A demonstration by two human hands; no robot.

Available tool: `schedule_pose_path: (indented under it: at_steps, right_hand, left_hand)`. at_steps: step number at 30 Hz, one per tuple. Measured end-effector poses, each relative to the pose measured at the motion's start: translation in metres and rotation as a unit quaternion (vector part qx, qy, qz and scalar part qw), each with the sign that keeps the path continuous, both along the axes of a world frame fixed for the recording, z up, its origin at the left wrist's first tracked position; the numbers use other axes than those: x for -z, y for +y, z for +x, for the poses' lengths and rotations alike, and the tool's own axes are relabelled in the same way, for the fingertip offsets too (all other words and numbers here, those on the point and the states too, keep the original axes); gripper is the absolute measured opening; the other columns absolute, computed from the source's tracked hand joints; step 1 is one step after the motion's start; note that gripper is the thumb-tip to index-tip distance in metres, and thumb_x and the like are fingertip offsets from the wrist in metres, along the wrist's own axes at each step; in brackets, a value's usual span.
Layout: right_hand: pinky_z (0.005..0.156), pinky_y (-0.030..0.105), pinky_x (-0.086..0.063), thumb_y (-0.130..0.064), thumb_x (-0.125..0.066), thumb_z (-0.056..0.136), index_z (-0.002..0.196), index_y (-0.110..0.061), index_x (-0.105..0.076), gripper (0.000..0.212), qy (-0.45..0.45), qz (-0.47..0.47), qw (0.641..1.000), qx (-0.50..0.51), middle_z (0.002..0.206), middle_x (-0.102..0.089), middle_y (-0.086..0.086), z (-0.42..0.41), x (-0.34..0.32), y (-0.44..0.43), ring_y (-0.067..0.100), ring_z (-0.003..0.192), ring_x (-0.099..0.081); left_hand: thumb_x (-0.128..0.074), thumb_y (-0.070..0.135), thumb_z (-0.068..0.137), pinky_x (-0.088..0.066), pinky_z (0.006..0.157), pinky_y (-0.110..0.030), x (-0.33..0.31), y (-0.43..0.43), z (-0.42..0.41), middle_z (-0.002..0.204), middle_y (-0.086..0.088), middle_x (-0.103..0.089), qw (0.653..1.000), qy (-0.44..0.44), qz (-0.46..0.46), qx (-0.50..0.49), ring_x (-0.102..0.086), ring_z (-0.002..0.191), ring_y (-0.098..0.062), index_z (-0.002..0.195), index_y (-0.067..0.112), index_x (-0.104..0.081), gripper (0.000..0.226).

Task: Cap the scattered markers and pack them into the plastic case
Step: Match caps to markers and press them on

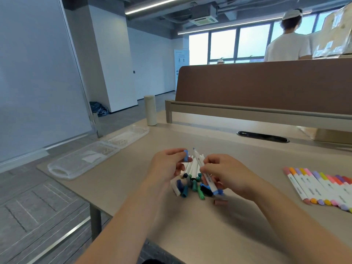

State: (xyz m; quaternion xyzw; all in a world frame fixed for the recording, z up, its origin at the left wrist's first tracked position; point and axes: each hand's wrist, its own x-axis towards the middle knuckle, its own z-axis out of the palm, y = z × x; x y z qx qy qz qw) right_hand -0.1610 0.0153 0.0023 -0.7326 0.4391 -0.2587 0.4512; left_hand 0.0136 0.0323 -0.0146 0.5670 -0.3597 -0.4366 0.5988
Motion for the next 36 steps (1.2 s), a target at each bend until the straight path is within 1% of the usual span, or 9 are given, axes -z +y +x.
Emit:
schedule_pose_path:
  at_steps: [4, 9, 12, 14, 17, 20, 28, 33, 36]
  right_hand:
    - [0.051, 0.025, -0.041, -0.014, -0.059, 0.088, 0.082, -0.005, -0.060, 0.010, -0.010, 0.037, 0.999, -0.025, 0.070, -0.063, 0.010, -0.002, 0.008, 0.001, 0.020, 0.059, -0.053]
    - [0.056, 0.032, -0.041, -0.020, -0.060, 0.086, 0.088, -0.001, -0.061, 0.018, 0.029, 0.021, 0.999, -0.028, 0.075, -0.063, 0.017, -0.001, 0.009, 0.004, 0.023, 0.060, -0.051]
    - [0.064, 0.037, -0.047, -0.021, -0.061, 0.084, 0.088, -0.003, -0.063, 0.018, 0.017, -0.004, 1.000, -0.004, 0.087, -0.069, 0.022, -0.003, 0.010, 0.003, 0.039, 0.075, -0.065]
    - [0.068, 0.041, -0.053, -0.021, -0.061, 0.086, 0.088, -0.004, -0.063, 0.018, 0.014, -0.025, 0.999, 0.020, 0.090, -0.070, 0.019, -0.005, 0.011, 0.000, 0.036, 0.086, -0.069]
    - [0.072, 0.043, -0.057, -0.024, -0.061, 0.088, 0.090, -0.006, -0.065, 0.018, 0.024, -0.035, 0.999, 0.031, 0.088, -0.070, 0.014, -0.008, 0.010, -0.001, 0.025, 0.075, -0.068]
    - [0.076, 0.042, -0.056, -0.023, -0.062, 0.087, 0.089, -0.007, -0.066, 0.017, 0.039, -0.048, 0.998, 0.032, 0.089, -0.070, 0.013, -0.008, 0.010, 0.000, 0.023, 0.077, -0.068]
    - [0.058, 0.024, -0.044, -0.021, -0.062, 0.086, 0.079, -0.013, -0.065, 0.011, 0.048, -0.047, 0.998, 0.018, 0.073, -0.066, 0.000, -0.007, 0.010, 0.002, 0.010, 0.062, -0.057]
    - [0.058, 0.024, -0.042, -0.021, -0.062, 0.085, 0.079, -0.012, -0.065, 0.011, 0.049, -0.045, 0.998, 0.013, 0.072, -0.065, -0.001, -0.008, 0.011, 0.001, 0.009, 0.059, -0.055]
    - [0.060, 0.026, -0.043, -0.021, -0.063, 0.085, 0.082, -0.009, -0.067, 0.012, 0.049, -0.047, 0.998, 0.006, 0.078, -0.068, 0.006, -0.008, 0.010, 0.002, 0.011, 0.063, -0.056]
  left_hand:
    - [-0.062, 0.003, 0.090, -0.037, 0.053, -0.026, 0.006, -0.009, -0.002, 0.076, -0.011, -0.074, 0.998, 0.056, -0.018, -0.014, -0.048, 0.047, -0.015, 0.100, 0.007, -0.065, 0.012]
    - [-0.063, 0.005, 0.088, -0.040, 0.054, -0.026, 0.008, -0.014, -0.010, 0.082, -0.013, -0.075, 0.997, 0.074, -0.022, -0.012, -0.048, 0.048, -0.016, 0.099, 0.008, -0.065, 0.012]
    - [-0.059, 0.007, 0.092, -0.041, 0.049, -0.024, 0.006, -0.015, -0.010, 0.077, -0.008, -0.072, 0.998, 0.053, -0.013, -0.020, -0.050, 0.052, -0.015, 0.101, 0.011, -0.070, 0.015]
    - [-0.055, 0.009, 0.095, -0.041, 0.048, -0.024, 0.006, -0.016, -0.007, 0.076, -0.007, -0.065, 0.999, 0.030, -0.003, -0.021, -0.048, 0.055, -0.014, 0.100, 0.015, -0.074, 0.020]
    - [-0.055, 0.008, 0.096, -0.037, 0.047, -0.024, 0.005, -0.012, -0.004, 0.071, -0.006, -0.058, 0.999, 0.036, -0.010, 0.008, -0.043, 0.053, -0.013, 0.100, 0.010, -0.069, 0.015]
    - [-0.058, 0.007, 0.095, -0.032, 0.046, -0.024, 0.004, -0.010, -0.002, 0.065, -0.006, -0.055, 0.999, 0.031, -0.016, 0.016, -0.040, 0.051, -0.013, 0.093, 0.005, -0.064, 0.006]
    - [-0.053, 0.009, 0.098, -0.029, 0.047, -0.025, 0.004, -0.007, -0.005, 0.063, -0.004, -0.052, 0.999, -0.004, -0.021, 0.031, -0.038, 0.050, -0.013, 0.087, 0.007, -0.065, 0.016]
    - [-0.054, 0.011, 0.098, -0.029, 0.045, -0.024, 0.003, -0.009, -0.007, 0.062, -0.003, -0.052, 0.998, -0.035, -0.021, 0.053, -0.039, 0.049, -0.012, 0.087, 0.009, -0.066, 0.017]
    - [-0.060, 0.013, 0.096, -0.033, 0.046, -0.025, -0.002, -0.006, -0.012, 0.059, -0.002, -0.054, 0.996, -0.077, -0.015, 0.050, -0.040, 0.050, -0.012, 0.097, 0.006, -0.062, 0.007]
